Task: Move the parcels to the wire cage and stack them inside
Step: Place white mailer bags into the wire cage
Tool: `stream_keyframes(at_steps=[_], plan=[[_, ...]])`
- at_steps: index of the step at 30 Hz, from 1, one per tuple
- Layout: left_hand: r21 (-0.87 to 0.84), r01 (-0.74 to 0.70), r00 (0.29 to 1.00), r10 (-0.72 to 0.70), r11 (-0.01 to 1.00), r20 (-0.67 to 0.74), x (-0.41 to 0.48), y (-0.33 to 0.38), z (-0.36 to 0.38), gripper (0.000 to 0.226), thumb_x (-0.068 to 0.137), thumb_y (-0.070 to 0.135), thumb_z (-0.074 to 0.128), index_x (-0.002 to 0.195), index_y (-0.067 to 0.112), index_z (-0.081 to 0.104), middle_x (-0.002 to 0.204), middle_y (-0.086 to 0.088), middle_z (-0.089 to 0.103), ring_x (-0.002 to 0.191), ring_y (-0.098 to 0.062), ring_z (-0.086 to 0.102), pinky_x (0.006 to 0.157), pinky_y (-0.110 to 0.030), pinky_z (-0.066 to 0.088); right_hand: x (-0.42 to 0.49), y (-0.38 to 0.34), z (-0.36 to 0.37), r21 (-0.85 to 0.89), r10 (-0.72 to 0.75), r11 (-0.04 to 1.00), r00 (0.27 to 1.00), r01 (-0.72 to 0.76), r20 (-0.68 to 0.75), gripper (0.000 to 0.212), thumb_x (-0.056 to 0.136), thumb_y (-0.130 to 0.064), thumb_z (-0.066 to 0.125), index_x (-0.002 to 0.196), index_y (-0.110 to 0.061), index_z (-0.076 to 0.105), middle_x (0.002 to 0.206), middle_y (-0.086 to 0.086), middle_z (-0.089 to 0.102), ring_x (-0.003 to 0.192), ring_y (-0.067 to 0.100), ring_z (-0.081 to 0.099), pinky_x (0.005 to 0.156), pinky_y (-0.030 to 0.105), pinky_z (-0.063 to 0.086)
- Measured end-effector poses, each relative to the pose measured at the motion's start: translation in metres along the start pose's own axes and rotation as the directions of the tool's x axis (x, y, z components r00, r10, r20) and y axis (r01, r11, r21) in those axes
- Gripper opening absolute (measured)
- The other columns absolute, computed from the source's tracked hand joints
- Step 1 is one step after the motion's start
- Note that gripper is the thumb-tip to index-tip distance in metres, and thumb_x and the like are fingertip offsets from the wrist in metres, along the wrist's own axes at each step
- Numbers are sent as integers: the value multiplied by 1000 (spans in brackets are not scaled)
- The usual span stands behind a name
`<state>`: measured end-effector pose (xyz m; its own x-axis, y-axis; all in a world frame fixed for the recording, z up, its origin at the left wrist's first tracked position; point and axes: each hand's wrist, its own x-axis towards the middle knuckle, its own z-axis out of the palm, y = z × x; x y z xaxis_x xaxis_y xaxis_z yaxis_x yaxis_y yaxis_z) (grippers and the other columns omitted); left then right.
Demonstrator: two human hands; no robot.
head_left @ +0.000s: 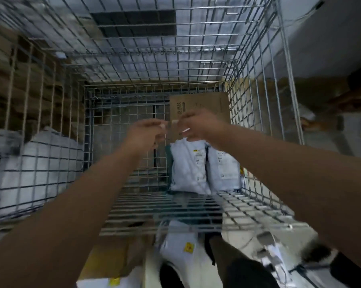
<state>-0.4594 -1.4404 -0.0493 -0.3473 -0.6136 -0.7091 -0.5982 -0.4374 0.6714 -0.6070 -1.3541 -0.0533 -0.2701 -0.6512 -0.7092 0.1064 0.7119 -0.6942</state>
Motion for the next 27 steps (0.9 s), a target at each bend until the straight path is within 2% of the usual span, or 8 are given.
stream_keyframes(at_steps=[2,5,9,12,16,19,22,27], plan=[[-5,-68,998,68,998,-7,-44,6,-22,16,103,13,62,107,21,75,97,1,77,86,-14,71,71,-25,52,-43,-20,10,78,-11,997,1000,8,30,23,101,-8,63,123,-2,67,105,19,69,92,26,66,88,38,59],[-22,-167,986,167,986,18,-124,6,-52,18,104,22,62,113,25,77,97,7,81,93,-12,77,83,-30,57,-115,-34,35,182,-72,981,997,70,5,14,100,-12,68,113,-9,70,112,21,75,91,29,73,85,38,62],[-103,-240,969,244,965,24,-219,-18,-73,18,104,21,61,111,23,77,99,6,81,94,-16,76,80,-32,57,-204,-27,81,342,-135,928,989,149,-65,25,97,-17,73,120,-6,71,107,18,77,84,22,73,77,31,62],[-135,-246,968,251,960,26,-268,-45,-73,18,105,21,60,112,21,76,98,8,81,88,-8,75,71,-23,58,-255,-6,113,417,-144,894,986,165,-81,22,99,-18,71,118,-7,71,104,13,80,86,21,74,75,28,60],[-163,-220,975,224,962,5,-300,-90,-65,18,104,21,60,112,23,77,100,7,80,90,-9,76,71,-20,60,-292,35,142,468,-112,871,987,152,-112,9,99,-15,69,108,-14,72,99,13,79,86,21,73,75,29,56],[-187,-196,980,197,963,-11,-307,-128,-53,19,104,19,60,111,23,78,99,6,80,91,-13,76,69,-19,59,-301,70,155,441,-105,886,988,143,-109,12,99,-13,68,110,-10,73,97,12,77,85,21,74,75,30,56],[-234,-170,985,169,957,-25,-305,-165,-40,18,103,15,61,111,17,77,93,3,79,80,-10,74,64,-17,56,-298,109,159,404,-85,906,989,127,-121,19,98,-12,70,115,-4,73,94,12,75,79,20,71,74,28,59],[-275,-46,998,35,960,-47,-292,-236,-12,19,107,16,57,117,12,72,94,-3,73,86,-18,66,80,-27,54,-284,188,160,338,28,941,992,16,-125,14,97,-12,72,110,-9,74,93,12,73,73,17,68,70,27,58]])
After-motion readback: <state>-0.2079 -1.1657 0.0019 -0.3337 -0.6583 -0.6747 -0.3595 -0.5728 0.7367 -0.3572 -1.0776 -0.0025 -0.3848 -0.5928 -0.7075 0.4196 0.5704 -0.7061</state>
